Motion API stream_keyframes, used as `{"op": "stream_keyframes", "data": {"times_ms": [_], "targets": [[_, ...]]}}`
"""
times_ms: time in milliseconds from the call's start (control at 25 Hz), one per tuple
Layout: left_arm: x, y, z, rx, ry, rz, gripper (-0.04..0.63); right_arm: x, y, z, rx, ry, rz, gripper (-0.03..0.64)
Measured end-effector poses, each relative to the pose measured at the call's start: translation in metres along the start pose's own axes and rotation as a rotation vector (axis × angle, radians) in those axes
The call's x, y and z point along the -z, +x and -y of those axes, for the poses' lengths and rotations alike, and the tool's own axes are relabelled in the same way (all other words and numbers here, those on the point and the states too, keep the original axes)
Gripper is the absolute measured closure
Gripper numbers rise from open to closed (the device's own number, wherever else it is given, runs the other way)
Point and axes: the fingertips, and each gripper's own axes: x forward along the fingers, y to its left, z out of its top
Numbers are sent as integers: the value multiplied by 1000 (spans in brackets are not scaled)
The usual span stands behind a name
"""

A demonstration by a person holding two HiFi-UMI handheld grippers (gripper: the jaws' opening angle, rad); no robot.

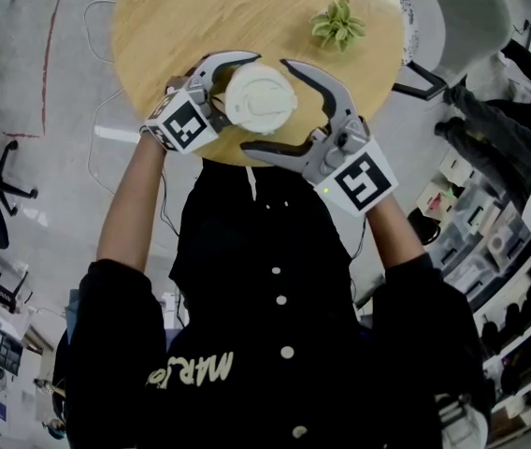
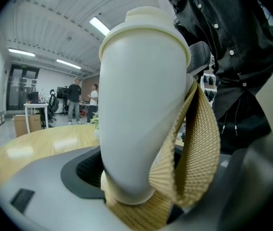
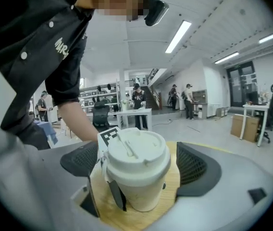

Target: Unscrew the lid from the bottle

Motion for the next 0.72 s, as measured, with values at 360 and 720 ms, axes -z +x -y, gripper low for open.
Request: {"op": "stream_keyframes", "data": {"times_ms": [360,720], "targets": [[-1,0,-1,1,-1,1,222,5,4,0,-55,-72,-8,186],[-1,0,-1,-4,0,2,222,7,3,-9,-491,-155,-56,186]]}}
